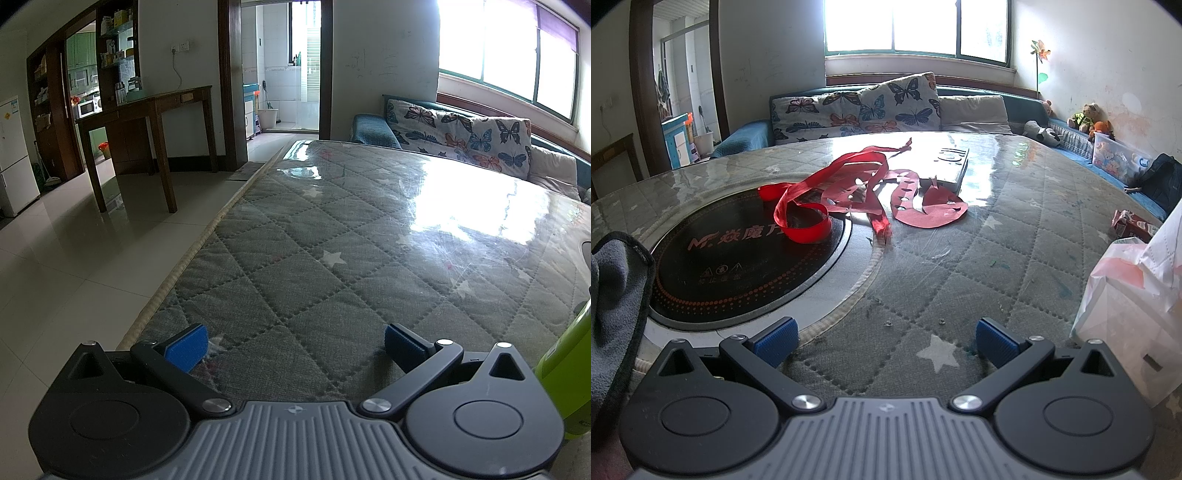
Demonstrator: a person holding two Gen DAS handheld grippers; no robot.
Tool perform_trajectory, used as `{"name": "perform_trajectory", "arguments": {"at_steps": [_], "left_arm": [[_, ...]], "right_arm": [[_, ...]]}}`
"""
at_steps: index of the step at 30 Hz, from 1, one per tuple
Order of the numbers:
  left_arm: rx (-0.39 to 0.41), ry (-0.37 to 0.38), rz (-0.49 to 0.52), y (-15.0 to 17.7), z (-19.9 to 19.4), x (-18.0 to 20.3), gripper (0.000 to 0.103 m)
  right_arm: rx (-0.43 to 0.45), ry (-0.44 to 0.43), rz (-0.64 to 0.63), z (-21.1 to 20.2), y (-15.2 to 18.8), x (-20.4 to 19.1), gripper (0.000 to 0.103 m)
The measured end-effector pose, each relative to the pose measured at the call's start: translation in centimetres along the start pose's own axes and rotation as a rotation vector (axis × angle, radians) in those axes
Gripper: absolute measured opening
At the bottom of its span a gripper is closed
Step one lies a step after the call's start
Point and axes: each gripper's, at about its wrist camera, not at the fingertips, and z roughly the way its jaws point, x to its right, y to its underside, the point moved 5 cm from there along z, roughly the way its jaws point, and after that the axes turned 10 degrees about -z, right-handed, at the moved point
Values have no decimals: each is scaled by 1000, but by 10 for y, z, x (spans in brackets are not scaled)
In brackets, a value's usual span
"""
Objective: Clean container
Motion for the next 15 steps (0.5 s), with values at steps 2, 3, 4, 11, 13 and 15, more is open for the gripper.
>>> {"name": "perform_trajectory", "arguments": {"at_steps": [2, 3, 4, 11, 13, 15], "left_arm": [[0, -1, 1, 0, 0, 0, 103], [0, -1, 1, 0, 0, 0, 103], [1, -1, 1, 0, 0, 0, 103], [1, 0, 0, 0, 0, 1, 103], [1, 1, -1, 0, 0, 1, 103], [0, 2, -2, 0, 0, 1, 103]], "right_arm": [[0, 0, 0, 0, 0, 0, 103], [0, 0, 0, 0, 0, 0, 103], [0, 0, 0, 0, 0, 0, 103], [0, 0, 0, 0, 0, 0, 103], [0, 0, 0, 0, 0, 0, 103], [0, 0, 0, 0, 0, 0, 103]]}}
